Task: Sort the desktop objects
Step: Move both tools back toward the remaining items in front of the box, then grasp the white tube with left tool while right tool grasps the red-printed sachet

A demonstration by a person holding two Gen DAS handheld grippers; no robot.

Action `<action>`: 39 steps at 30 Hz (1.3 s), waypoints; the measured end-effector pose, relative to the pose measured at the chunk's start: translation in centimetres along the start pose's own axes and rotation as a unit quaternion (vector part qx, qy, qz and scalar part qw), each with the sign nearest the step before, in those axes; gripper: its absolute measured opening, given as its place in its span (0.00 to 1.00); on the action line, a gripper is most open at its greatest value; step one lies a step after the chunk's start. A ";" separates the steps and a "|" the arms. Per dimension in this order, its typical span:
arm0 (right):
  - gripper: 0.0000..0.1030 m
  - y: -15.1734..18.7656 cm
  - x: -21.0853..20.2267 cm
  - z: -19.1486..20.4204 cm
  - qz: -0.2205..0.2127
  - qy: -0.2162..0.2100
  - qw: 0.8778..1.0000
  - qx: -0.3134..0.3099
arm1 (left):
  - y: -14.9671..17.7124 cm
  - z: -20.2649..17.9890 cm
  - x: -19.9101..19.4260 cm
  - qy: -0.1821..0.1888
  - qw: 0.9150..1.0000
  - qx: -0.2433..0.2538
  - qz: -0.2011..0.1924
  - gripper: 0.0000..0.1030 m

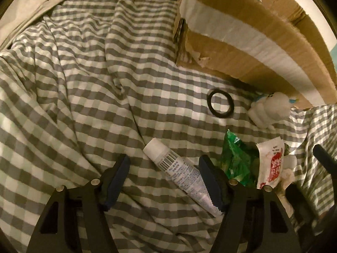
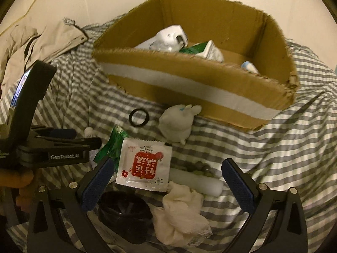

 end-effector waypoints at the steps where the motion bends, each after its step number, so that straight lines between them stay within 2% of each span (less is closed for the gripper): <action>1: 0.99 0.0 0.4 0.1 0.006 -0.002 1.000 -0.003 | 0.0 0.1 0.3 -0.001 1.000 -0.003 0.004 0.68; 7: 0.96 -0.4 2.2 0.6 0.033 -0.014 0.999 -0.012 | 0.0 0.1 1.3 -0.005 1.000 -0.008 0.010 0.67; 8: 0.93 -0.4 2.5 0.7 0.036 -0.015 0.999 -0.014 | 0.0 0.1 1.3 -0.005 1.000 -0.005 0.009 0.66; 10: 0.89 -0.3 3.0 1.0 0.047 -0.016 0.999 -0.020 | 0.2 -0.2 1.2 -0.003 1.000 0.003 0.002 0.53; 12: 0.73 -0.1 3.3 1.2 0.056 -0.019 0.998 -0.022 | 0.4 -0.3 1.0 0.001 1.000 0.009 -0.004 0.47; 13: 0.69 0.0 3.4 1.1 0.059 -0.020 0.998 -0.021 | 0.5 -0.3 1.0 0.003 1.000 0.012 -0.007 0.44; 14: 0.65 0.0 3.5 1.0 0.060 -0.020 0.998 -0.018 | 0.6 -0.4 0.8 0.005 1.000 0.016 -0.010 0.42; 16: 0.62 0.1 3.5 0.8 0.061 -0.028 0.998 -0.011 | 0.9 -0.6 0.5 0.009 0.999 0.024 -0.018 0.33; 17: 0.56 0.1 3.4 0.7 0.060 -0.028 0.998 -0.008 | 1.0 -0.7 0.3 0.009 0.999 0.029 -0.022 0.31; 18: 0.45 0.1 3.3 0.7 0.059 -0.030 0.998 -0.007 | 1.2 -0.8 0.2 0.010 0.999 0.031 -0.025 0.28; 20: 0.35 0.2 3.0 0.8 0.053 -0.034 0.998 -0.007 | 1.7 -1.6 -0.1 0.033 0.998 0.051 -0.028 0.26; 24: 0.15 0.2 2.2 0.7 0.036 -0.036 0.999 -0.005 | 2.6 -2.5 -1.0 0.030 0.996 0.070 -0.048 0.24; 27: 0.10 0.5 1.1 0.2 0.018 -0.041 0.999 0.005 | 3.3 -2.3 -1.8 0.031 0.995 0.073 -0.059 0.24; 35: 0.08 1.2 -1.9 -1.3 -0.033 -0.050 0.998 0.037 | 4.0 -3.3 -4.6 0.025 0.990 0.090 -0.104 0.24; 36: 0.08 1.2 -2.3 -1.3 -0.040 -0.048 0.997 0.037 | 3.0 -3.4 -5.2 0.025 0.989 0.093 -0.111 0.23; 39: 0.08 1.3 -3.7 -1.3 -0.063 -0.039 0.997 0.036 | 2.7 -4.4 -6.1 0.022 0.986 0.100 -0.128 0.23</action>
Point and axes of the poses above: each gripper's, at about its wrist camera, not at the fingertips, and x roughly the way its jaws point, z to its left, y to its underside, the point moved 7 cm from there along x, roughly the way its jaws point, and after that the axes turned 15 degrees about z, right-handed, at the moved point
